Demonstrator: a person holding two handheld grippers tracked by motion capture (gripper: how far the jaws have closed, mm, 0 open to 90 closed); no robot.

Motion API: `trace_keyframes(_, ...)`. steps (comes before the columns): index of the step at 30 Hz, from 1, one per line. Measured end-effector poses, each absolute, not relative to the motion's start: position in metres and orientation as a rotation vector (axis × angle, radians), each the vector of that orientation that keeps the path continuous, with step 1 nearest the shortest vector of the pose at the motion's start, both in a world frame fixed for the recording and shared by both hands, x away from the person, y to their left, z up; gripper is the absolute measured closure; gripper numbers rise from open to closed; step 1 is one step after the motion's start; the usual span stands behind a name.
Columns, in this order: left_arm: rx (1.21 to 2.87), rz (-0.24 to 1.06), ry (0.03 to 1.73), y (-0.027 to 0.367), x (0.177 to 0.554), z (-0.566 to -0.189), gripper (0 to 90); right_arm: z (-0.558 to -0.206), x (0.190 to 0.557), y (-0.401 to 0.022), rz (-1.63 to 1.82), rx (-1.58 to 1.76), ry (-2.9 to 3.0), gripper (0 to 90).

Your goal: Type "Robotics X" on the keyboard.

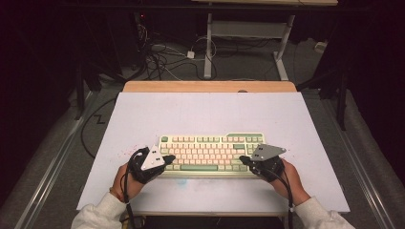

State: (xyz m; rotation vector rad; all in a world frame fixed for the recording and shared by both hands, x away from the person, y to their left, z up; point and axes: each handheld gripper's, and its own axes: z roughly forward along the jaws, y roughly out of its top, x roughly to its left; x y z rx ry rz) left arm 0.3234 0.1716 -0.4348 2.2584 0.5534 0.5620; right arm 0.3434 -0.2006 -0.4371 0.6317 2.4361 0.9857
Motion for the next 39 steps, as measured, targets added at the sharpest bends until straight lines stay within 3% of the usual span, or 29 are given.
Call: trace_keyframes(39, 2.266, 0.555, 0.557, 0.173, 0.323, -0.435, 87.2, -0.451, 0.353, -0.197, 0.909, 0.663, 2.468, 90.0)
